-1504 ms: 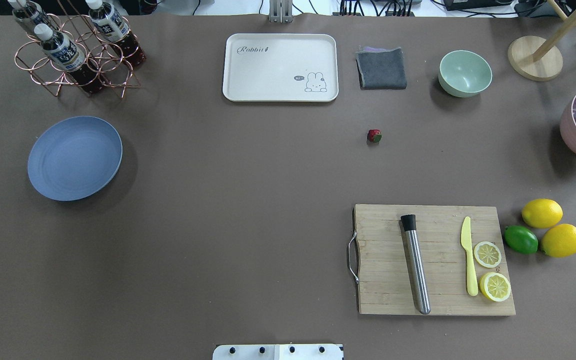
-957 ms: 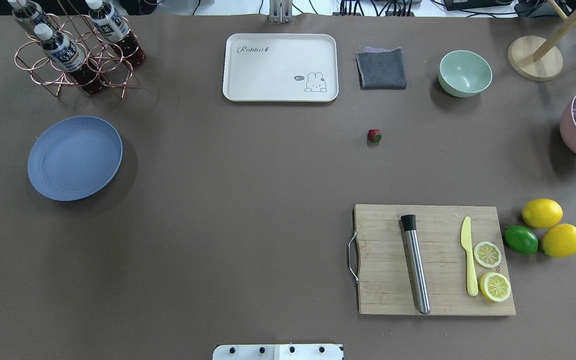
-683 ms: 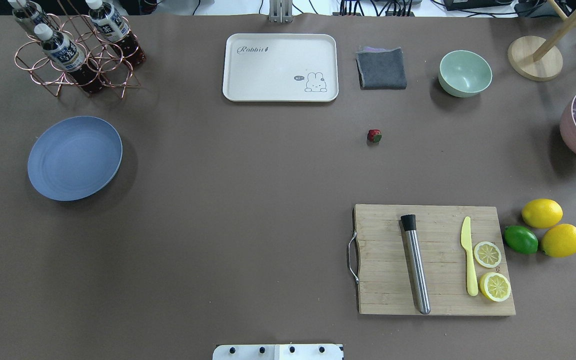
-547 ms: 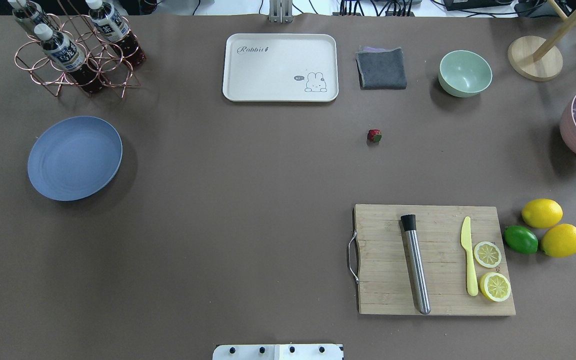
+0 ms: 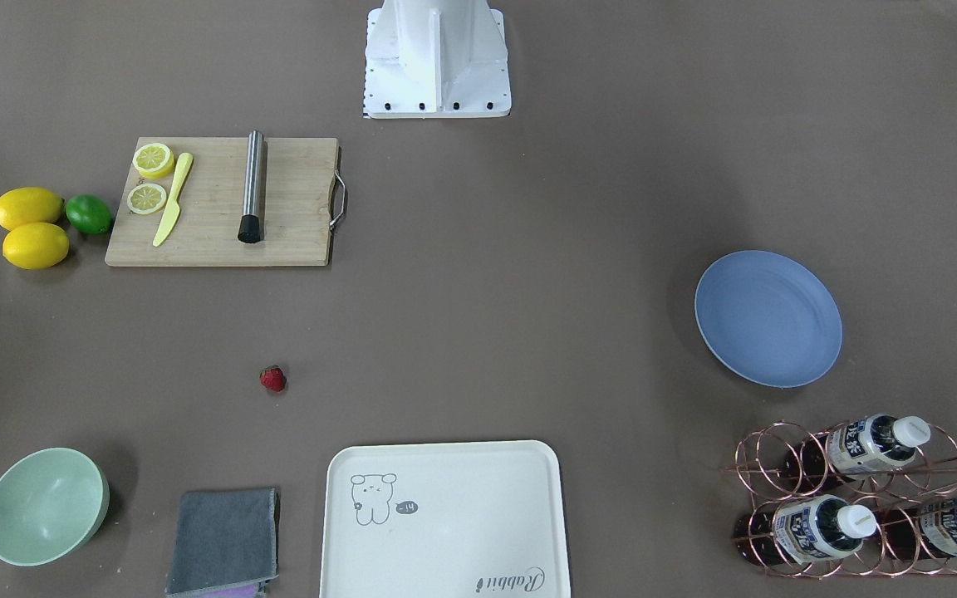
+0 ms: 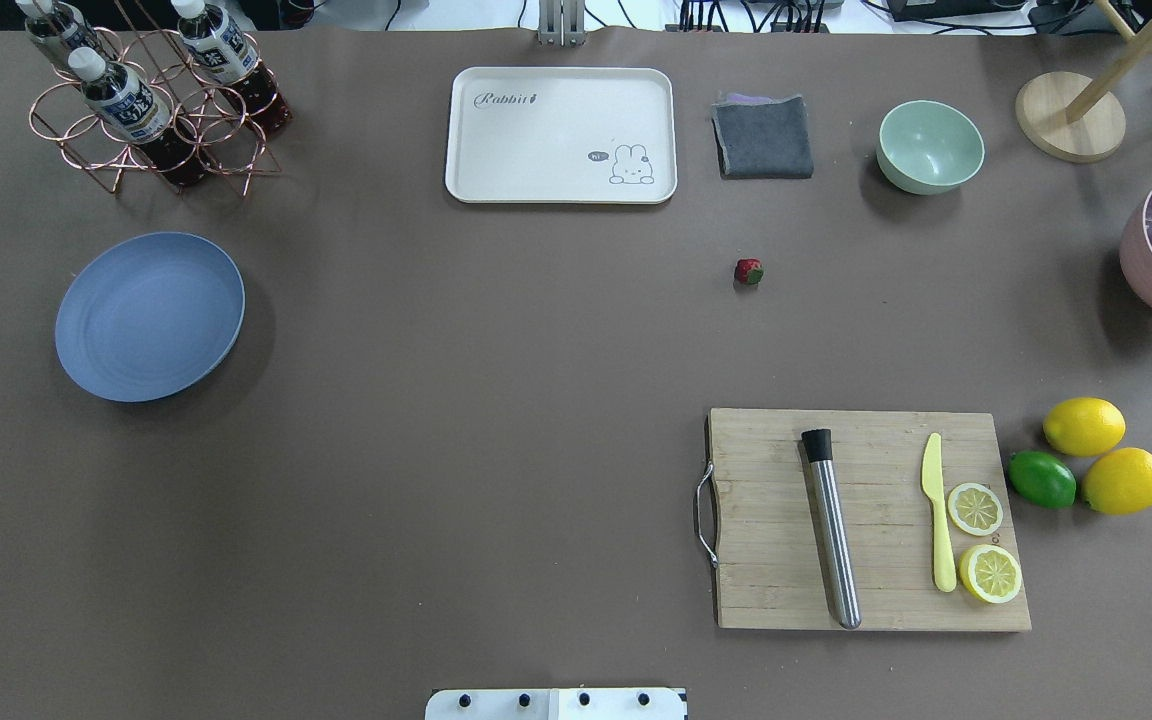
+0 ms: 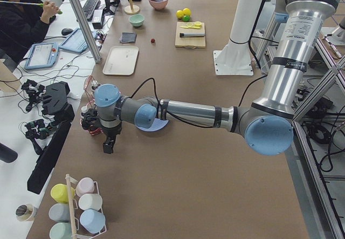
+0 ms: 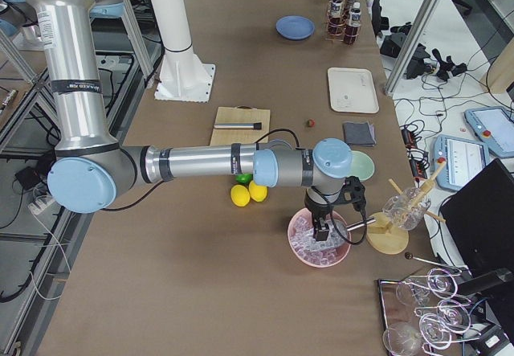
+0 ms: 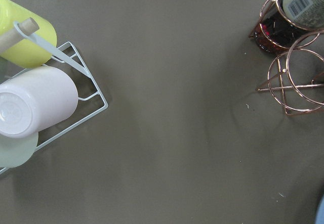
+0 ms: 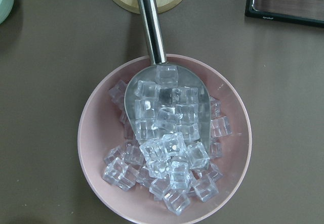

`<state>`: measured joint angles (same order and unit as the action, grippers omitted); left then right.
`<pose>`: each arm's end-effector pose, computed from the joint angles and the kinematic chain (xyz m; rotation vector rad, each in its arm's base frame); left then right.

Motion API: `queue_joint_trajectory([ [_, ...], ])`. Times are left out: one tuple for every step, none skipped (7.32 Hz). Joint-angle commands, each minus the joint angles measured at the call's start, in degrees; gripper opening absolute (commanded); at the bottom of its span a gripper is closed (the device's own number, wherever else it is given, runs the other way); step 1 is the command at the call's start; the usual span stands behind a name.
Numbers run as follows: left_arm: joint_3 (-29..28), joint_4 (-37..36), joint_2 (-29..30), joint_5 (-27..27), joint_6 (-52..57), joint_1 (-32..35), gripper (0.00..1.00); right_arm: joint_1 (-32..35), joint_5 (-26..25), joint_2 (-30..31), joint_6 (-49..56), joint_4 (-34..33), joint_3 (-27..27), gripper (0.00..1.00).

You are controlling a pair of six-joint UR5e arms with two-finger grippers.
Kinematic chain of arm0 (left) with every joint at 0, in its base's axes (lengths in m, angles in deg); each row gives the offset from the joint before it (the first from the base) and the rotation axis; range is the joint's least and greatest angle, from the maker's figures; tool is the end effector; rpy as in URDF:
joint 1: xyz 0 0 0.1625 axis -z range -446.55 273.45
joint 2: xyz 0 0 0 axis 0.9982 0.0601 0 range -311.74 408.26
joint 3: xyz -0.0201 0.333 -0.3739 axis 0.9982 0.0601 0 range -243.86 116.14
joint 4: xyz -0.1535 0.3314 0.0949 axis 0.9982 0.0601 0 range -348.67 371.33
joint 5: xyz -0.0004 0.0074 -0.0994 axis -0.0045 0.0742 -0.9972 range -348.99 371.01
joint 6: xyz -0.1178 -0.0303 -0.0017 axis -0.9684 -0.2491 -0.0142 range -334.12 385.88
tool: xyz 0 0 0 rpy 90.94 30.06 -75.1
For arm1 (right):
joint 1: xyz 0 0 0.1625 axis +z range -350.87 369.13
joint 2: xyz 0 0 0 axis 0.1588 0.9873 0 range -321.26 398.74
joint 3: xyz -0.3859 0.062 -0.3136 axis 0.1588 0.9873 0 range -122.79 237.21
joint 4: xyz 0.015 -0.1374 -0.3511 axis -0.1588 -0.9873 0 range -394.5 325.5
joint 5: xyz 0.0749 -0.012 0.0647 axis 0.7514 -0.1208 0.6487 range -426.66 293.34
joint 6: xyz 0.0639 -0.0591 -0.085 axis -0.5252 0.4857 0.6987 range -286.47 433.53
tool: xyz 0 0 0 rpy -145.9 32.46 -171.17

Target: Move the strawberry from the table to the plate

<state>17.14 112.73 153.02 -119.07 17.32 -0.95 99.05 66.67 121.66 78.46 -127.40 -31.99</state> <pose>-0.0087 -0.6040 0.6712 0.2068 0.7219 0.0355 0.0490 -0.5175 0.7036 0.0880 -0.7534 -0.1055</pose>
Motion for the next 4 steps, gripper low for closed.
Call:
queue_joint_trajectory([
  [0.04,0.03,0.00,0.00,0.03,0.00,0.98,0.00,0.00,0.05,0.00,0.00,-0.01,1.00],
  [0.13,0.03,0.00,0.00,-0.05,0.00,0.98,0.00,0.00,0.05,0.00,0.00,0.08,1.00],
  [0.47,0.03,0.00,-0.09,-0.05,0.00,0.98,0.00,0.00,0.14,0.00,0.00,-0.01,1.00],
  [0.22,0.03,0.00,0.00,0.03,0.00,0.98,0.00,0.00,0.23,0.00,0.00,-0.01,1.00],
])
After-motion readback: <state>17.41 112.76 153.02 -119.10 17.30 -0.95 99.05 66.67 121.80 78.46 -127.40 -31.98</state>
